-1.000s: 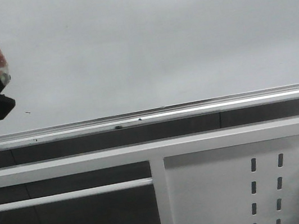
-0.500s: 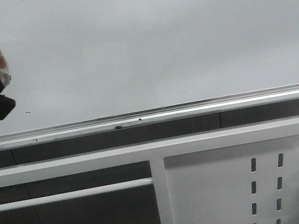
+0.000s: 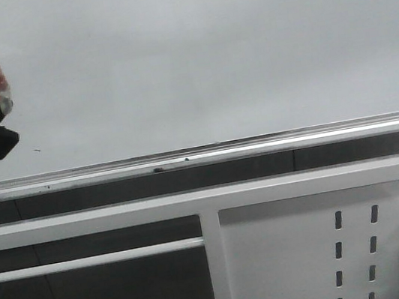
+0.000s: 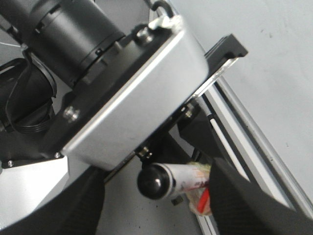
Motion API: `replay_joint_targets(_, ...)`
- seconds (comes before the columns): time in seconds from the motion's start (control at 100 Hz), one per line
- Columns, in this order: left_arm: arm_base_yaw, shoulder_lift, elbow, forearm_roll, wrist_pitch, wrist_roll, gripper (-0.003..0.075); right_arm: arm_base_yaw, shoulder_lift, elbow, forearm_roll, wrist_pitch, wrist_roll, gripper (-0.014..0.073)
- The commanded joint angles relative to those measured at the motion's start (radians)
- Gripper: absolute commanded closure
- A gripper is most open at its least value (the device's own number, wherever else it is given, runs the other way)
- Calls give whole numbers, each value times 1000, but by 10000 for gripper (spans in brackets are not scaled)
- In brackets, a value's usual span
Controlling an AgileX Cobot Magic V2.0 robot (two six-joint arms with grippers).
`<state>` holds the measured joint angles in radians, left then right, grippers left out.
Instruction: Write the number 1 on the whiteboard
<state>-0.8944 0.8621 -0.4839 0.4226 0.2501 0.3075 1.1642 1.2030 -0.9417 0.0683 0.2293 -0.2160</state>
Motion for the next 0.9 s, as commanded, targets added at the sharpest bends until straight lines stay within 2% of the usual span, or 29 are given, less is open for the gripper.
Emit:
replay_joint_targets(0.0,-7,-11,-29,-2,-53,-3,740,0,4,-57,-1,-77,-10,184)
replay_joint_targets(0.1,-7,-11,-29,-2,-47,-3,740,0,16,-66,-1,-59,-10,197)
replay_joint_targets(0.26,-7,-11,-29,-4,-29,-3,740,0,18,-66,-1,-45,-10,327)
replay_joint_targets(0.37,-7,-11,-29,-6,-29,-3,740,0,18,-66,-1,-43,-10,382)
replay_joint_targets(0.54,-7,-11,-29,-23,-29,-3,740,0,18,-66,-1,-49,-10,391)
replay_joint_targets(0.61,-7,-11,-29,-27,-29,-3,740,0,18,-66,-1,-51,-10,454)
replay_joint_targets(0.75,-7,-11,-29,-30,-29,-3,740,0,18,-66,-1,-46,-10,672)
replay_joint_targets(0.89,-7,-11,-29,-30,-29,-3,740,0,18,-66,-1,-31,-10,667)
